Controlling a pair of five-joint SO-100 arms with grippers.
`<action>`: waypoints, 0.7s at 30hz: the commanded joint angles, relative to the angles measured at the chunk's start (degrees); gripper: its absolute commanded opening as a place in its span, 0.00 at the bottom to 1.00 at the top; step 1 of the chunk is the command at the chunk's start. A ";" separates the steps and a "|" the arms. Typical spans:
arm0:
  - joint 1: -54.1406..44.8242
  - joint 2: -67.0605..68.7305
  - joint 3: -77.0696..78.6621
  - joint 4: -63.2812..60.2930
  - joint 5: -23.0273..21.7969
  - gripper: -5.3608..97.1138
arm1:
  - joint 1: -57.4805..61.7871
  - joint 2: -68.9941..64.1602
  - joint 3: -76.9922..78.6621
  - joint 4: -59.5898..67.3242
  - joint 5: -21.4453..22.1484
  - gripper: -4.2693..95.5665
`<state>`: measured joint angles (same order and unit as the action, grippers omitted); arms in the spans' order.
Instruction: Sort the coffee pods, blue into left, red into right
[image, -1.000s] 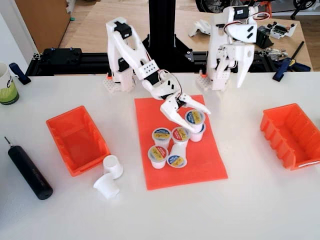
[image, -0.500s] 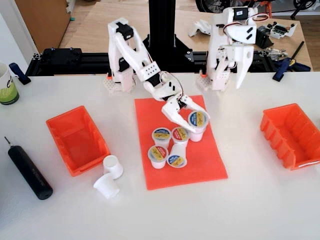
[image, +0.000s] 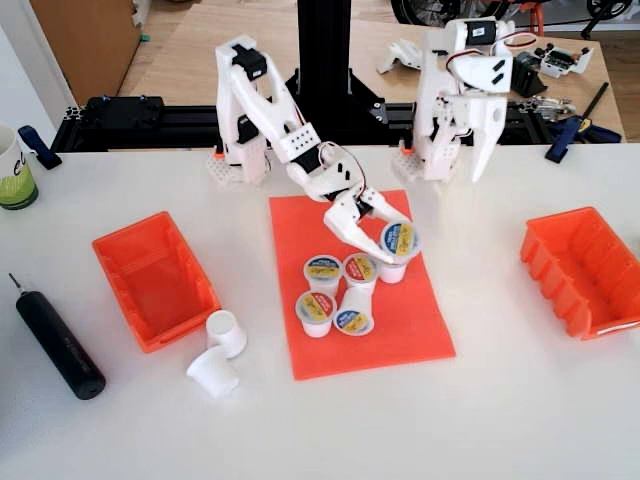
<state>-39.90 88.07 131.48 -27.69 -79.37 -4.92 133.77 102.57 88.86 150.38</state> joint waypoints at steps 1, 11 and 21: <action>0.00 1.76 -0.18 -1.23 0.09 0.25 | -0.18 0.53 0.00 -0.97 -0.44 0.40; 4.92 30.67 0.97 33.75 -2.90 0.24 | -0.26 0.88 -0.35 0.88 -1.49 0.40; 19.34 38.85 -7.73 60.91 -21.01 0.25 | 0.00 0.97 0.44 1.14 -2.46 0.41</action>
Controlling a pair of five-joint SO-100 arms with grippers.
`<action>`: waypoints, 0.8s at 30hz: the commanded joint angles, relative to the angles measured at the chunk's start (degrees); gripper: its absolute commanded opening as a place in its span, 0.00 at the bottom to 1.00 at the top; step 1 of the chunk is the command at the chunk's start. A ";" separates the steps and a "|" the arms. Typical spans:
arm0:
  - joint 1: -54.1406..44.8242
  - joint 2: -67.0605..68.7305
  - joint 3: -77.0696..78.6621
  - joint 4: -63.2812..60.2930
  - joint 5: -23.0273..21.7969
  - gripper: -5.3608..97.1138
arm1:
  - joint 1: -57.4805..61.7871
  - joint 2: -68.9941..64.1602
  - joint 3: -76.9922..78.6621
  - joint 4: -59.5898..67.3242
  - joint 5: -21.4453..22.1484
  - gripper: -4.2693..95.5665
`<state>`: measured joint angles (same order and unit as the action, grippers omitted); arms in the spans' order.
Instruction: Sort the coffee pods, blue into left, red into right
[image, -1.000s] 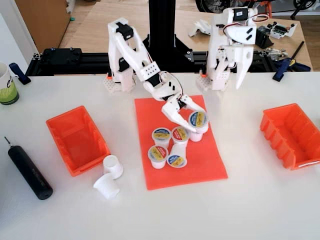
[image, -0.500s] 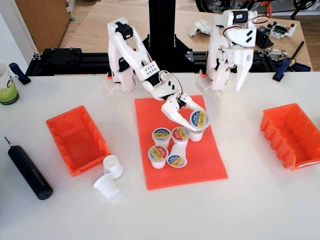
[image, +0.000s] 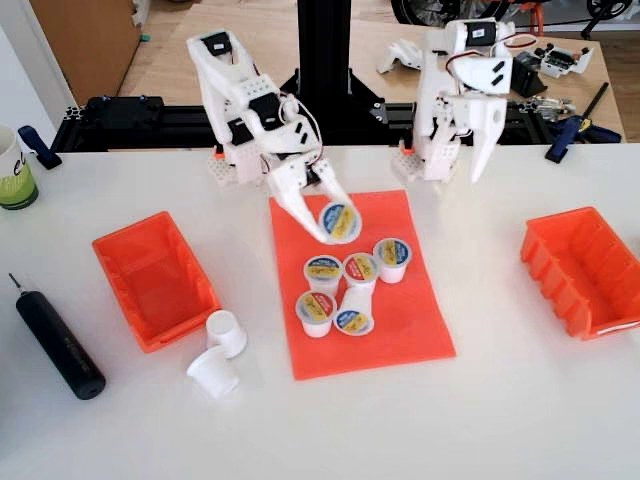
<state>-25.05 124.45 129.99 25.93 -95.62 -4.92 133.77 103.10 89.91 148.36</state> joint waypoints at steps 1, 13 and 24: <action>6.50 2.46 -7.65 9.49 -6.94 0.25 | 0.18 0.97 0.00 0.09 -0.70 0.41; 29.71 1.23 -23.55 28.04 -34.28 0.24 | 4.83 0.97 1.41 0.00 -5.80 0.41; 50.71 -8.00 -23.55 22.41 -57.39 0.30 | 8.35 0.53 8.70 -11.34 -9.23 0.41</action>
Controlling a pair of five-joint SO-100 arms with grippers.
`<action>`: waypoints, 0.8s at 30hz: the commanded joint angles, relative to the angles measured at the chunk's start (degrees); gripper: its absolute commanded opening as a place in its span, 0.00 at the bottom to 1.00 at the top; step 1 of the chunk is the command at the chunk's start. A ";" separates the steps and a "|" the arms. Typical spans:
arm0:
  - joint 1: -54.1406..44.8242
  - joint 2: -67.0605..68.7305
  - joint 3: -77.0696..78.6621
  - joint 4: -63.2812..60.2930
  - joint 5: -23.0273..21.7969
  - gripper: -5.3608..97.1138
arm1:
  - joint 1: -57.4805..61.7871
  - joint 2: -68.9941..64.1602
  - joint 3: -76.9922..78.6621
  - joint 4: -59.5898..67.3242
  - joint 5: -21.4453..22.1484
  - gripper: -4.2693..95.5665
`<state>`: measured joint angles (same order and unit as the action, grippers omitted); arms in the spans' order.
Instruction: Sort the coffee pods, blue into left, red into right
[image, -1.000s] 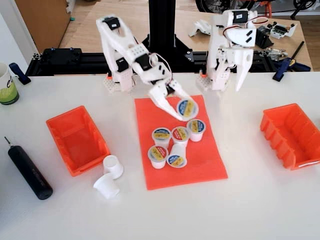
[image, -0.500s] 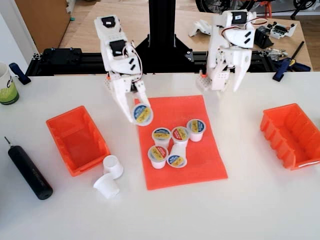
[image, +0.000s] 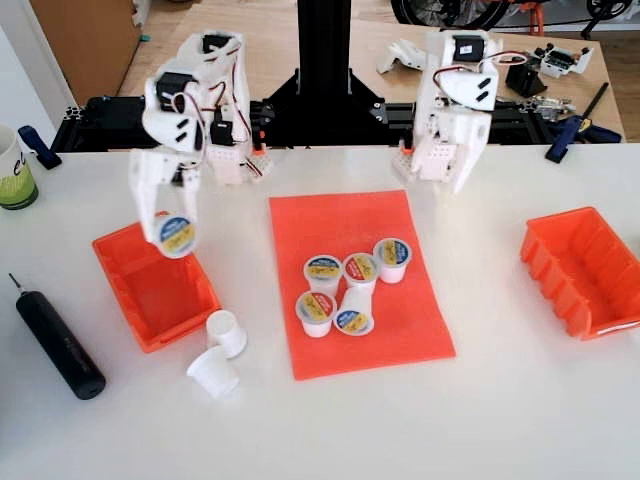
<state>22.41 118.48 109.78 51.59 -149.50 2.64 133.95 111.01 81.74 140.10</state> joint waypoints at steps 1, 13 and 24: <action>4.04 -3.34 -3.16 -5.01 -4.13 0.33 | 1.05 0.35 2.11 -4.75 -1.41 0.41; 3.34 -2.55 -6.15 2.99 -4.04 0.37 | 6.68 0.35 23.91 -31.55 -10.81 0.48; -26.72 2.99 -6.94 16.17 18.28 0.36 | 6.15 2.37 21.01 -24.79 -9.14 0.47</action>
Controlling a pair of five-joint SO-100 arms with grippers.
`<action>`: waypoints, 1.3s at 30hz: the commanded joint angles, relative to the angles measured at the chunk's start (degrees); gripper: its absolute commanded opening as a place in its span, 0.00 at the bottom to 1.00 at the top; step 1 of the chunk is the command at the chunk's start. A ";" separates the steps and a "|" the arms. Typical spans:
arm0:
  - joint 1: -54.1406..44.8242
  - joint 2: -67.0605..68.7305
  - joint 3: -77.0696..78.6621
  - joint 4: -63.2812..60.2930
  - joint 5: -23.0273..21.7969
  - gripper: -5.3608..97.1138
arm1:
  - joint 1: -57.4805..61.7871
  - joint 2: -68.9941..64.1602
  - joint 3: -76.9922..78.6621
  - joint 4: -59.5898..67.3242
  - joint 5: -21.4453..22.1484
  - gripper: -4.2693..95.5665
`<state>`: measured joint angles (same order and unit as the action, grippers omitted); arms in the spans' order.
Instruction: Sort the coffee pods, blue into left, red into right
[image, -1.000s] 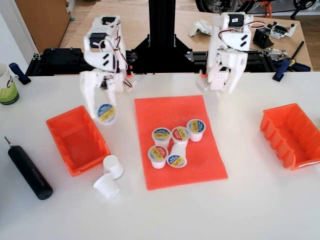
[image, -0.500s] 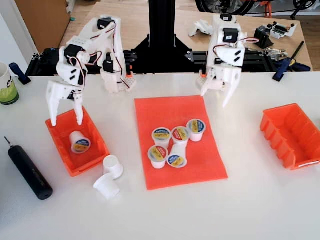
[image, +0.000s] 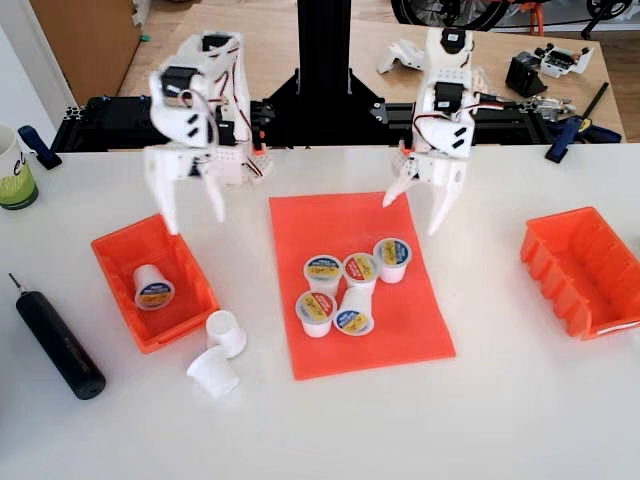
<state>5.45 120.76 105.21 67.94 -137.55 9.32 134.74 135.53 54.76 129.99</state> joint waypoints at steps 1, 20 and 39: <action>-12.57 -0.70 -2.29 -0.44 6.59 0.36 | -0.88 1.58 -4.75 3.60 1.58 0.47; -26.63 -23.64 5.45 -24.96 19.51 0.39 | -2.90 1.93 -16.52 16.96 2.81 0.47; -28.30 -30.59 5.01 -36.47 26.98 0.38 | -2.72 1.93 -17.67 18.11 2.37 0.46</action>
<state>-22.85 90.35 111.18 32.70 -110.83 6.68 135.53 120.67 72.69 132.45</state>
